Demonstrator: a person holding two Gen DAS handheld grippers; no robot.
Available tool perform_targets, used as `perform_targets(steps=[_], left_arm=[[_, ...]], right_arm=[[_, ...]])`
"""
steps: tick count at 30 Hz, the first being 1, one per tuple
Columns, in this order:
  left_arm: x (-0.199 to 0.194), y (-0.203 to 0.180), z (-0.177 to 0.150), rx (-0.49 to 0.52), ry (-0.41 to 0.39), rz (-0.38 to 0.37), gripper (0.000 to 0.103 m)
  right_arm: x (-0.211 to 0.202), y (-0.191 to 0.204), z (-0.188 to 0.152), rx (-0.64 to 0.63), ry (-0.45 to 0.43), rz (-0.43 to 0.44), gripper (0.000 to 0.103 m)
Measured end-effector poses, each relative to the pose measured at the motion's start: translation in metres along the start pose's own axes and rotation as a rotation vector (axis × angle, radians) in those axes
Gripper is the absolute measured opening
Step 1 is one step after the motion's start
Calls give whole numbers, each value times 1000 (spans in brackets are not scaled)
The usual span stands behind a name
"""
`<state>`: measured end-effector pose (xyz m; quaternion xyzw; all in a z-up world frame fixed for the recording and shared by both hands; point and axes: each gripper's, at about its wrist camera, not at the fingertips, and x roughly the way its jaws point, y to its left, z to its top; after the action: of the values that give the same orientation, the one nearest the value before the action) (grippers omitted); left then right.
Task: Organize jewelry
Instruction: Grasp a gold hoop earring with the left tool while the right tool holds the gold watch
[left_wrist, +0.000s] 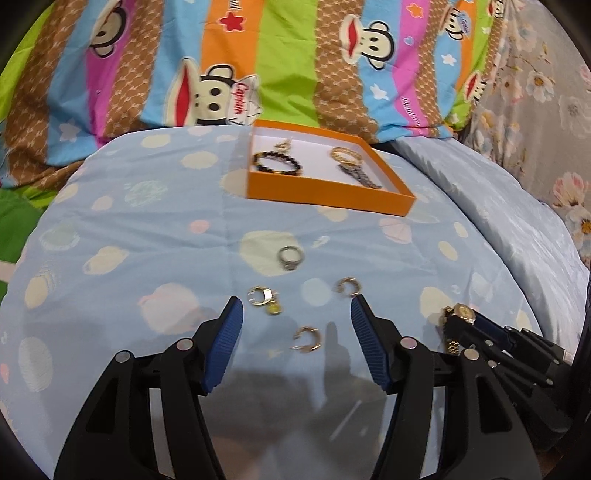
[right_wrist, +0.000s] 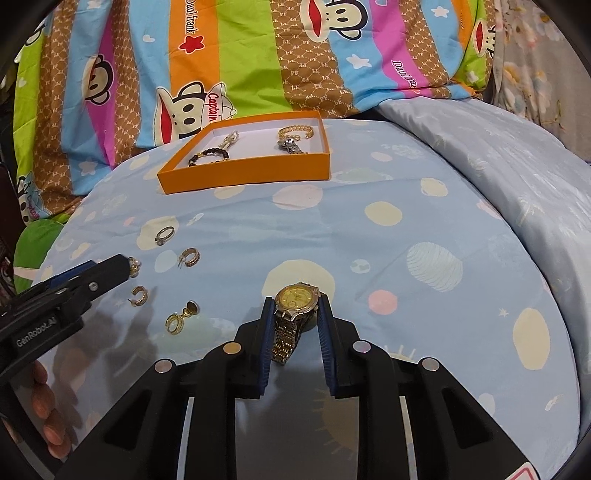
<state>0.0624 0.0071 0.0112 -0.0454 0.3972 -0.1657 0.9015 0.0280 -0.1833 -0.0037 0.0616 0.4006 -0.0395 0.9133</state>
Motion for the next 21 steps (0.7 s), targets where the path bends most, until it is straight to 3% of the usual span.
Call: perform_targets(steps=[7,10,12,15,17,21], left_arm=[[29,-26,10,14,55,-26,58],[39,-31,12,11,68,-2,51],[46,-32,12,8,88,5,31],[49,-33,11,19,88,15,28],[49,-34,9,28,89,12,19],[48,-34,9,34,85,-1,18]], right_arm=[[-2,-13,1,25,3,19,21],[0,-19,2,35,7,27,21],[1,-22,3,43,10,33,21],[3,-26,4,52,12,39,21],[4,-27,4,55,13,42,21],[7,-27,6,57,14,48,21]])
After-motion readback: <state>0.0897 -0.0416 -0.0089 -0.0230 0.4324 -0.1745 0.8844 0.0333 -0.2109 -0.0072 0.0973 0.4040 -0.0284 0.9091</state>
